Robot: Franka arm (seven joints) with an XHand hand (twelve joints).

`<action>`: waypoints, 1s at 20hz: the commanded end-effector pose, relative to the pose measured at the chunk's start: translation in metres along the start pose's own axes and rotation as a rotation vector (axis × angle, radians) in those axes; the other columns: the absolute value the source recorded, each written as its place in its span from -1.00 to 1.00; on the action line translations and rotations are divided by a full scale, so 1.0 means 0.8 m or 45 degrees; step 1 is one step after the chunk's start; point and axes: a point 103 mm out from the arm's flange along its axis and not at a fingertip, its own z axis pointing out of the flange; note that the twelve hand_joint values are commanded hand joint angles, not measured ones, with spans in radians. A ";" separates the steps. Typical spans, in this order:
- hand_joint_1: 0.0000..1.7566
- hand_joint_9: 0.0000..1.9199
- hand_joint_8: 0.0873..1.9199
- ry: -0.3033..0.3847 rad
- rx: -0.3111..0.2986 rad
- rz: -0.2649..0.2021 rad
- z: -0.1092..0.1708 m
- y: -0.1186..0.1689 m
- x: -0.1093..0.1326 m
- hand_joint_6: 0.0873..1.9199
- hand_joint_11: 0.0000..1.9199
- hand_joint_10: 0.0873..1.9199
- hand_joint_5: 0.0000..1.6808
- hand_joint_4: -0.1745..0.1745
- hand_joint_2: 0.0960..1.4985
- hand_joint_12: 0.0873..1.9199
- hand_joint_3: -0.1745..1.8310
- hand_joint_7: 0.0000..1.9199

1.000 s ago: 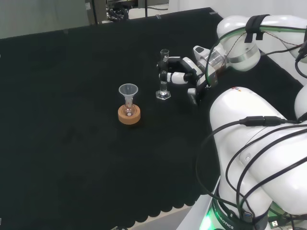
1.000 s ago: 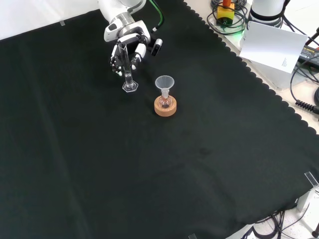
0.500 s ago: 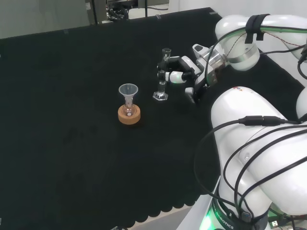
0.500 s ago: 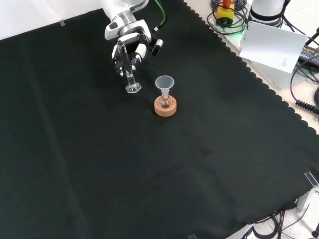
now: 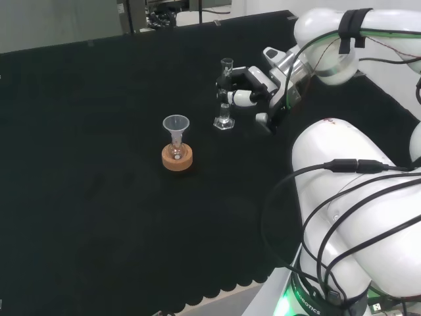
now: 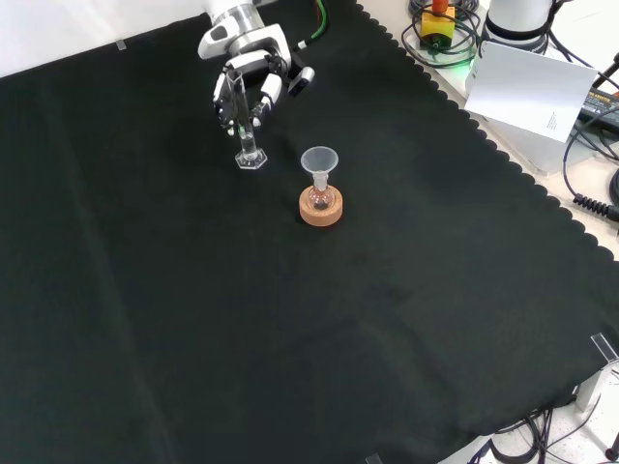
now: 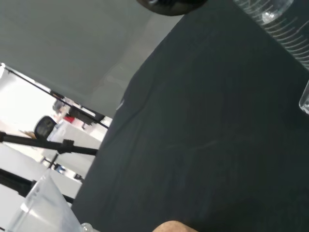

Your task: Pick up the graduated cylinder.

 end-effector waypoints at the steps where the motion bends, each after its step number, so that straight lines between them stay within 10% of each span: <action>1: 0.50 0.39 -0.09 -0.251 0.081 -0.048 -0.030 0.002 0.026 -0.16 0.19 -0.81 0.26 -1.00 0.37 -0.16 -0.82 0.09; 5: 0.58 0.34 -0.06 -0.319 0.144 -0.021 -0.038 -0.001 0.031 -0.23 0.22 -0.55 0.31 -1.00 0.33 -0.17 -0.83 0.06; 20: 0.60 0.43 -0.19 -0.442 0.312 0.004 -0.067 -0.030 0.058 -0.36 0.27 -0.70 0.39 -1.00 0.29 -0.23 -0.83 0.14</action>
